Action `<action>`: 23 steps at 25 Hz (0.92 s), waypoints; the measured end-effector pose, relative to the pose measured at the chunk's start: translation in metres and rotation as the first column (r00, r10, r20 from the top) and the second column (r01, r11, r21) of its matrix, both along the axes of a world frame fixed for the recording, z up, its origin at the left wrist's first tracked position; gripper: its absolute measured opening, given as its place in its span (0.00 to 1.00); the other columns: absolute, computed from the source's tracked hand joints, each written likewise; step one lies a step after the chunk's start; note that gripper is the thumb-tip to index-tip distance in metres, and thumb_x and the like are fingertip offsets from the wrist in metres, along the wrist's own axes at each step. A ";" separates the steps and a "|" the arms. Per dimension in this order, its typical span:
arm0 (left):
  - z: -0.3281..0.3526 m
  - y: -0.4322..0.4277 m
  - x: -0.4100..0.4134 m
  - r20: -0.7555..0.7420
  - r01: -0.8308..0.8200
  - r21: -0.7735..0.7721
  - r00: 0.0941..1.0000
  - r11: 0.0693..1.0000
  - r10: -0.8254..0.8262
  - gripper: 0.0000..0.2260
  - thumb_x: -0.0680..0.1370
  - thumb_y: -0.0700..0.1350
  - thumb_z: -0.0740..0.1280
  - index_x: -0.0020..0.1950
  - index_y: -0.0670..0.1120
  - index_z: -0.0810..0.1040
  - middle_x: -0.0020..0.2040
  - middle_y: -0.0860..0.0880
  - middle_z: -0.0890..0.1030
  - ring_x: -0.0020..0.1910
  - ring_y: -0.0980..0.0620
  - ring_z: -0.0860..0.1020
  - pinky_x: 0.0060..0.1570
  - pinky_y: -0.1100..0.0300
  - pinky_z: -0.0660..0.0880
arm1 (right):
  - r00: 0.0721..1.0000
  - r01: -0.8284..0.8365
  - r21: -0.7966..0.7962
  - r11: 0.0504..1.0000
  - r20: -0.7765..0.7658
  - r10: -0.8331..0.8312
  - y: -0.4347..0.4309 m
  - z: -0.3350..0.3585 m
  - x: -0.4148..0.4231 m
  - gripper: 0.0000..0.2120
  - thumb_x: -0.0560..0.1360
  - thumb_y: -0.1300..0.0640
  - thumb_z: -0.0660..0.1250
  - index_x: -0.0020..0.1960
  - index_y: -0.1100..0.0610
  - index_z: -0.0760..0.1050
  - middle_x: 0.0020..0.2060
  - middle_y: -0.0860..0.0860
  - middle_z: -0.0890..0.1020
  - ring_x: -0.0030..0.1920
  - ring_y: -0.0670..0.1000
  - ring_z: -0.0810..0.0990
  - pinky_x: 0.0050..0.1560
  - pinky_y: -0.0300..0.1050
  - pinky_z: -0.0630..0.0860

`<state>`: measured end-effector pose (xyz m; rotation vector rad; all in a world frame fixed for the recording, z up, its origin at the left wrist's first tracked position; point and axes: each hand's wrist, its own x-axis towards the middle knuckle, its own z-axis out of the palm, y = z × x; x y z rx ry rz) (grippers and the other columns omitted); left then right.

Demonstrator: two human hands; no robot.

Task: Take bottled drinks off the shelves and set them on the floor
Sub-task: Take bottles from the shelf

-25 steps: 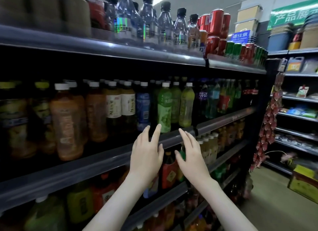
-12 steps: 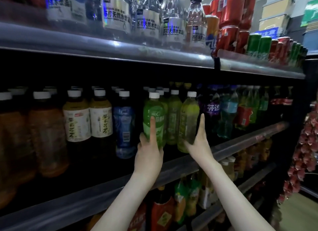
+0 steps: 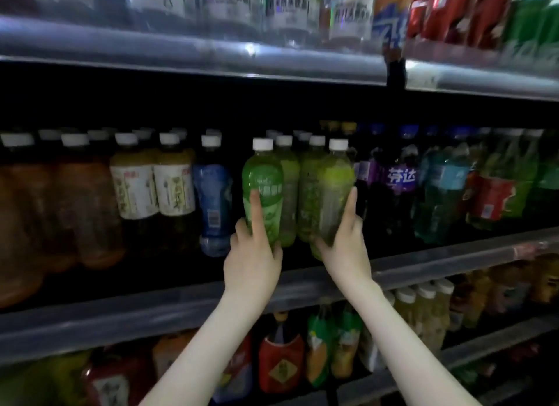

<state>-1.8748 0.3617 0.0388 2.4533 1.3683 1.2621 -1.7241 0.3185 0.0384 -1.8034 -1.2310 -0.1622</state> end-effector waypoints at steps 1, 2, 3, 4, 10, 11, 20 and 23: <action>-0.004 -0.005 0.000 -0.013 -0.035 0.039 0.999 0.999 0.036 0.46 0.76 0.49 0.66 0.73 0.56 0.27 0.66 0.40 0.67 0.57 0.40 0.73 0.42 0.53 0.75 | 1.000 -0.025 0.000 1.000 -0.002 0.025 -0.002 -0.004 0.001 0.51 0.77 0.50 0.67 0.68 0.38 0.22 0.71 0.55 0.61 0.66 0.59 0.69 0.60 0.55 0.73; -0.011 -0.009 0.000 -0.019 -0.069 0.112 0.997 0.991 0.072 0.43 0.76 0.48 0.67 0.77 0.52 0.36 0.65 0.38 0.69 0.56 0.38 0.74 0.44 0.50 0.76 | 0.999 -0.020 0.008 1.000 0.032 0.020 -0.005 -0.010 0.002 0.49 0.77 0.50 0.66 0.71 0.40 0.25 0.72 0.56 0.61 0.68 0.59 0.67 0.63 0.56 0.72; -0.022 -0.014 -0.002 -0.007 -0.103 0.200 0.994 0.974 0.106 0.38 0.75 0.47 0.67 0.78 0.47 0.47 0.64 0.36 0.71 0.55 0.37 0.75 0.48 0.48 0.76 | 0.996 -0.002 0.036 0.999 0.087 -0.001 -0.008 -0.019 0.002 0.45 0.78 0.49 0.64 0.75 0.44 0.30 0.72 0.57 0.61 0.69 0.59 0.65 0.65 0.57 0.69; -0.032 -0.017 -0.004 0.016 -0.140 0.280 0.990 0.950 0.141 0.33 0.76 0.47 0.66 0.77 0.43 0.56 0.63 0.35 0.72 0.56 0.36 0.75 0.54 0.45 0.74 | 0.989 0.011 0.089 0.996 0.148 -0.025 -0.010 -0.028 0.000 0.40 0.79 0.49 0.63 0.78 0.48 0.37 0.72 0.58 0.61 0.69 0.60 0.64 0.67 0.57 0.66; -0.117 -0.044 -0.037 -0.163 -0.144 0.369 0.963 0.918 0.217 0.26 0.78 0.48 0.60 0.76 0.44 0.61 0.74 0.36 0.61 0.74 0.39 0.57 0.71 0.38 0.51 | 0.908 -0.082 0.111 0.990 0.418 0.028 -0.035 -0.119 -0.029 0.28 0.81 0.47 0.54 0.78 0.54 0.53 0.75 0.58 0.60 0.76 0.58 0.55 0.74 0.60 0.46; -0.131 -0.048 -0.042 -0.201 -0.129 0.352 0.957 0.927 0.210 0.28 0.77 0.47 0.61 0.76 0.45 0.59 0.75 0.36 0.58 0.75 0.39 0.54 0.71 0.38 0.51 | 0.900 -0.097 0.085 0.992 0.433 0.051 -0.038 -0.135 -0.032 0.30 0.80 0.48 0.55 0.78 0.54 0.51 0.76 0.58 0.57 0.77 0.58 0.52 0.74 0.60 0.45; -0.217 -0.043 -0.115 -0.460 -0.246 0.077 0.851 0.966 0.253 0.39 0.64 0.42 0.76 0.72 0.45 0.63 0.73 0.34 0.61 0.72 0.35 0.59 0.65 0.33 0.61 | 0.883 -0.228 -0.175 0.958 0.379 0.279 -0.027 -0.210 -0.077 0.40 0.72 0.57 0.71 0.77 0.56 0.54 0.72 0.60 0.59 0.72 0.60 0.56 0.70 0.58 0.56; -0.223 -0.031 -0.143 -0.488 -0.289 0.007 0.834 0.957 0.256 0.39 0.63 0.43 0.77 0.70 0.45 0.63 0.72 0.34 0.63 0.71 0.34 0.62 0.64 0.33 0.63 | 0.872 -0.296 -0.249 0.922 0.324 0.367 -0.010 -0.213 -0.099 0.40 0.72 0.58 0.72 0.77 0.55 0.54 0.72 0.62 0.62 0.72 0.60 0.58 0.70 0.59 0.61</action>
